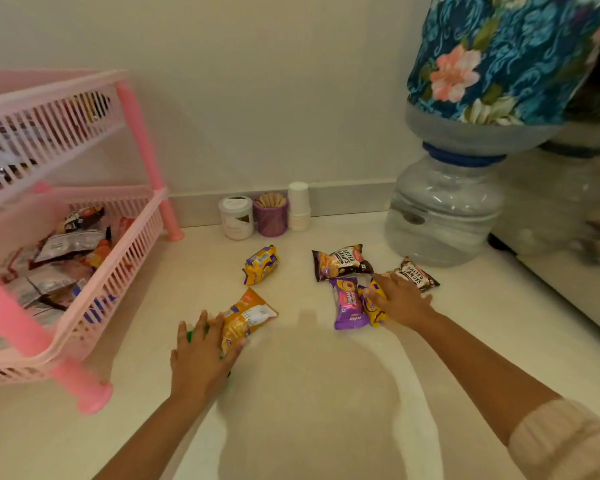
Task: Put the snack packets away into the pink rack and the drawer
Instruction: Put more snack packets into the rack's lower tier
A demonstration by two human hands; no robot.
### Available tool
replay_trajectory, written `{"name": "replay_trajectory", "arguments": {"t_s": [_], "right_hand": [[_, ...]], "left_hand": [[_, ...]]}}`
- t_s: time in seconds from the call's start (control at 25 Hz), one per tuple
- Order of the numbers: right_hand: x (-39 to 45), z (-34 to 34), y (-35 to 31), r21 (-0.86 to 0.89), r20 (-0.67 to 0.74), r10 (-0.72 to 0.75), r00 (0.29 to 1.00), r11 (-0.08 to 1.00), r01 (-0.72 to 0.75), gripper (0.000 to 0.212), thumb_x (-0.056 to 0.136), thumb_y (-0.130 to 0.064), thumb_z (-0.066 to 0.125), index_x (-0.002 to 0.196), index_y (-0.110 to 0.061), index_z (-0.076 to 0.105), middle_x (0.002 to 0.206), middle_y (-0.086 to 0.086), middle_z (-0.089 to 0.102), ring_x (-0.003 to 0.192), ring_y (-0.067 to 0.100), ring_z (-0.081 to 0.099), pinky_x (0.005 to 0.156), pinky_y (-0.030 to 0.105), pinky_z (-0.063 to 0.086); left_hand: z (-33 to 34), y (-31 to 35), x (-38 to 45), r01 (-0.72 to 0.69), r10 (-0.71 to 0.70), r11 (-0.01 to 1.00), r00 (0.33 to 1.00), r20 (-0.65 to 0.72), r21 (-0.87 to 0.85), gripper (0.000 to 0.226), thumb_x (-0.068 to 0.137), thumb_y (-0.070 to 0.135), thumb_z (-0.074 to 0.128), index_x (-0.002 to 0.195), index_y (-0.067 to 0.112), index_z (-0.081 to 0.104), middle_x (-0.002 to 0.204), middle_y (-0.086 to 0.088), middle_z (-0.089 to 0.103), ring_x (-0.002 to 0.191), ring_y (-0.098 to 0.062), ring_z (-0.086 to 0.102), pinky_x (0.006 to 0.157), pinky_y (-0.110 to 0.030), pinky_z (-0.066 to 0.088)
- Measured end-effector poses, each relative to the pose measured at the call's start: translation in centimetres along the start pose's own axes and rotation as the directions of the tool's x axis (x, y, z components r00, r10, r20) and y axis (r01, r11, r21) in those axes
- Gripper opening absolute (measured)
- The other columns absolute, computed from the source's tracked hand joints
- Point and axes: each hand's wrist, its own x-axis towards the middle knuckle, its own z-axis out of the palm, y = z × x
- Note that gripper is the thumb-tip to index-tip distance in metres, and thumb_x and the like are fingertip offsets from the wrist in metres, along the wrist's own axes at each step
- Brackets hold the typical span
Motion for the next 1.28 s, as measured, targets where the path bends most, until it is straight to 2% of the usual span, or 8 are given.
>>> {"name": "replay_trajectory", "arguments": {"t_s": [0.12,0.24,0.32,0.44,0.6,0.96,1.12,1.28], "right_hand": [[-0.5,1.6,0.3,0.029,-0.011,-0.074,0.997,0.997,0.075,0.081,0.078,-0.073,0.024,0.143,-0.026,0.029,0.150,0.008,0.033,0.140,0.027,0.023,0.114,0.046,0.015],[-2.0,2.9,0.2,0.185,0.037,-0.036,0.999,0.982,0.028,0.073,0.081,-0.071,0.040,0.143,-0.040,0.019,0.151,0.001,0.030,0.142,0.030,0.013,0.110,0.059,0.017],[-3.4,3.9,0.3,0.235,0.011,-0.028,1.000,0.972,0.024,0.072,0.083,-0.066,0.043,0.144,-0.042,0.013,0.151,-0.001,0.031,0.143,0.028,0.012,0.111,0.060,0.017],[-5.7,5.1,0.6,0.364,-0.182,-0.037,0.982,0.926,0.103,0.070,0.087,-0.056,0.046,0.145,-0.038,0.011,0.146,-0.001,0.039,0.133,0.023,0.034,0.110,0.055,0.026],[-6.9,5.9,1.0,0.432,-0.245,-0.026,0.969,0.892,0.133,0.072,0.087,-0.052,0.051,0.145,-0.041,0.011,0.135,0.000,0.051,0.116,0.021,0.051,0.101,0.050,0.042],[-6.9,5.9,1.9,0.516,-0.211,-0.060,0.976,0.841,0.163,0.070,0.085,-0.052,0.053,0.143,-0.043,0.015,0.128,0.002,0.053,0.105,0.019,0.056,0.088,0.039,0.051],[-8.0,6.2,1.9,0.507,-0.230,-0.040,0.972,0.848,0.155,0.077,0.086,-0.057,0.042,0.148,-0.029,0.007,0.146,0.001,0.040,0.129,0.020,0.044,0.101,0.035,0.039],[-9.9,6.4,1.9,0.497,-0.235,0.054,0.970,0.865,0.072,0.081,0.084,-0.062,0.032,0.148,-0.023,0.002,0.151,0.003,0.034,0.136,0.022,0.036,0.106,0.038,0.034]], "left_hand": [[1.4,1.6,-0.1,-0.018,0.018,1.000,0.999,-0.028,-0.004,0.071,0.081,0.068,0.031,0.141,0.030,0.031,0.151,0.002,0.029,0.141,-0.032,0.008,0.105,-0.051,0.034],[2.8,3.9,-1.5,-0.101,0.101,0.995,0.988,-0.119,0.008,0.064,0.085,0.063,0.040,0.133,0.020,0.049,0.142,-0.004,0.045,0.137,-0.037,0.021,0.096,-0.052,0.043],[3.6,5.2,-2.5,-0.095,0.088,0.995,0.985,-0.150,-0.039,0.052,0.088,0.047,0.051,0.131,0.017,0.051,0.141,-0.005,0.046,0.138,-0.035,0.021,0.098,-0.050,0.041],[4.7,5.7,-4.4,-0.079,0.035,0.980,0.972,-0.232,-0.181,0.040,0.090,0.024,0.054,0.128,0.014,0.054,0.145,-0.004,0.042,0.139,-0.033,0.018,0.102,-0.046,0.036],[4.9,5.4,-5.8,-0.057,-0.049,0.946,0.948,-0.313,-0.320,0.051,0.086,0.033,0.030,0.122,0.011,0.058,0.146,-0.005,0.039,0.140,-0.027,0.016,0.107,-0.033,0.018],[4.9,5.3,-7.5,-0.052,-0.061,0.929,0.955,-0.291,-0.366,0.058,0.089,0.047,0.034,0.141,0.021,0.034,0.155,0.007,0.014,0.143,-0.015,0.014,0.109,-0.031,0.020],[4.7,5.0,-8.7,-0.053,-0.100,0.872,0.954,-0.283,-0.486,0.069,0.088,0.057,0.029,0.147,0.028,0.007,0.156,0.008,0.009,0.141,-0.009,0.014,0.111,-0.032,0.021],[4.6,4.3,-11.5,0.017,-0.179,0.869,0.943,-0.282,-0.495,0.068,0.091,0.055,0.026,0.146,0.030,-0.005,0.156,0.005,0.014,0.138,-0.010,0.023,0.106,-0.034,0.031]]}}
